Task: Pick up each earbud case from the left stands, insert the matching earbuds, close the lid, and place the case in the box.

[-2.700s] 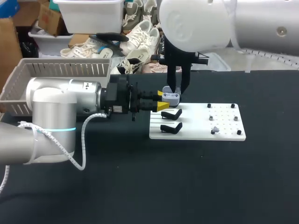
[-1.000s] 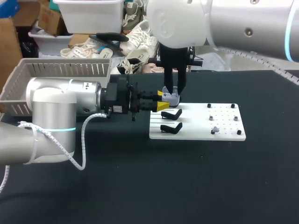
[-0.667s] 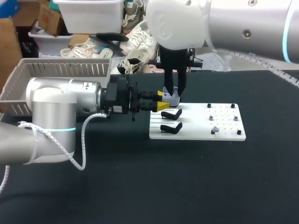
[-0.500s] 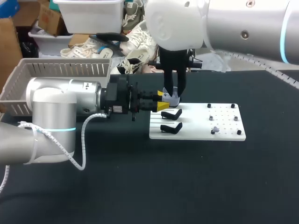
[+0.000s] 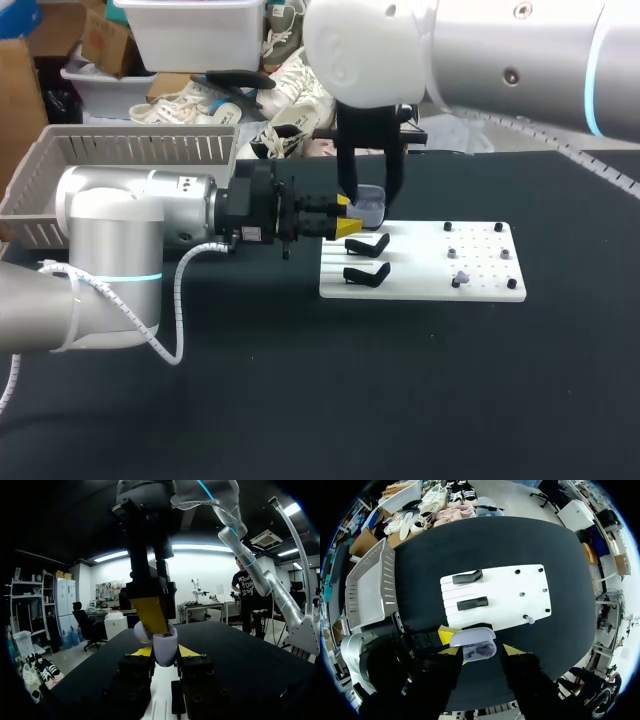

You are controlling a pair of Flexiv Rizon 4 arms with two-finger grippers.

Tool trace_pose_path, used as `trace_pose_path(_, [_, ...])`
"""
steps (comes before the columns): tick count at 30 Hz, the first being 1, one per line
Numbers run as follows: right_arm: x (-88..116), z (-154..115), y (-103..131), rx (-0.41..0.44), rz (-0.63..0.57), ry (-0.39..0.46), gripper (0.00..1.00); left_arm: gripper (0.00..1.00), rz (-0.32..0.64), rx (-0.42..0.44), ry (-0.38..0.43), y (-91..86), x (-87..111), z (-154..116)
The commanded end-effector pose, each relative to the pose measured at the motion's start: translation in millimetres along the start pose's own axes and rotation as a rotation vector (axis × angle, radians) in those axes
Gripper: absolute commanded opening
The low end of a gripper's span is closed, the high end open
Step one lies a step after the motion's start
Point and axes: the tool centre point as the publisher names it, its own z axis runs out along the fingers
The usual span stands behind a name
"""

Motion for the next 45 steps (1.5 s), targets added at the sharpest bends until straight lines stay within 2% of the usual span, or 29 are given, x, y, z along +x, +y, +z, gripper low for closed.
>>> trace_pose_path(1, [17.4, -13.6, -13.7, -0.032, 0.013, -0.044, 0.47, 0.00, 0.001, 0.001, -0.001, 0.3, 0.5, 0.1])
trace_pose_path(5, [30.1, -23.2, -29.4, -0.072, 0.026, -0.088, 0.46, 0.00, 0.001, 0.001, -0.001, 0.3, 0.5, 0.1])
trace_pose_path(8, [36.0, -25.0, -43.2, -0.122, 0.020, -0.144, 0.50, 0.00, 0.001, 0.001, -0.001, 0.3, 0.5, 0.1])
trace_pose_path(10, [36.6, -22.5, -53.6, -0.147, 0.016, -0.199, 0.76, 0.00, 0.001, 0.001, -0.001, 0.3, 0.5, 0.1])
trace_pose_path(11, [36.6, -20.4, -59.0, -0.168, 0.027, -0.209, 0.79, 0.00, 0.001, 0.001, -0.001, 0.3, 0.5, 0.1])
trace_pose_path(16, [37.1, -9.5, -81.7, -0.248, 0.039, -0.294, 0.82, 0.00, 0.001, 0.001, -0.001, 0.3, 0.5, 0.1])
trace_pose_path(19, [37.0, -1.5, -94.8, -0.286, 0.034, -0.318, 0.77, 0.00, 0.001, 0.001, -0.001, 0.3, 0.5, 0.1])
trace_pose_path(21, [36.1, 3.9, -103.3, -0.301, 0.027, -0.321, 0.71, 0.00, 0.001, 0.001, -0.001, 0.3, 0.5, 0.1])
trace_pose_path(22, [35.5, 6.8, -106.7, -0.303, 0.027, -0.319, 0.63, 0.00, 0.001, 0.001, -0.001, 0.3, 0.5, 0.1])
trace_pose_path(24, [34.2, 13.7, -113.0, -0.320, 0.043, -0.320, 0.54, 0.00, 0.001, 0.001, -0.001, 0.3, 0.5, 0.1])
trace_pose_path(26, [33.6, 22.7, -117.9, -0.315, 0.053, -0.310, 0.49, 0.00, 0.001, 0.001, -0.001, 0.3, 0.5, 0.1])
trace_pose_path(32, [29.1, 53.3, -132.1, -0.337, 0.096, -0.306, 0.52, 0.00, 0.001, 0.001, -0.001, 0.3, 0.5, 0.1])
trace_pose_path(34, [27.5, 62.7, -133.0, -0.335, 0.100, -0.308, 0.47, 0.00, 0.001, 0.001, -0.001, 0.3, 0.5, 0.1])
trace_pose_path(37, [25.7, 76.3, -131.7, -0.341, 0.107, -0.300, 0.47, 0.00, 0.001, 0.001, -0.001, 0.3, 0.5, 0.1])
trace_pose_path(43, [16.9, 92.1, -126.4, -0.351, 0.078, -0.311, 0.56, 0.00, 0.001, 0.001, -0.001, 0.3, 0.5, 0.1])
trace_pose_path(45, [13.3, 98.6, -128.2, -0.357, 0.042, -0.319, 0.53, 0.00, 0.001, 0.001, -0.001, 0.3, 0.5, 0.1])
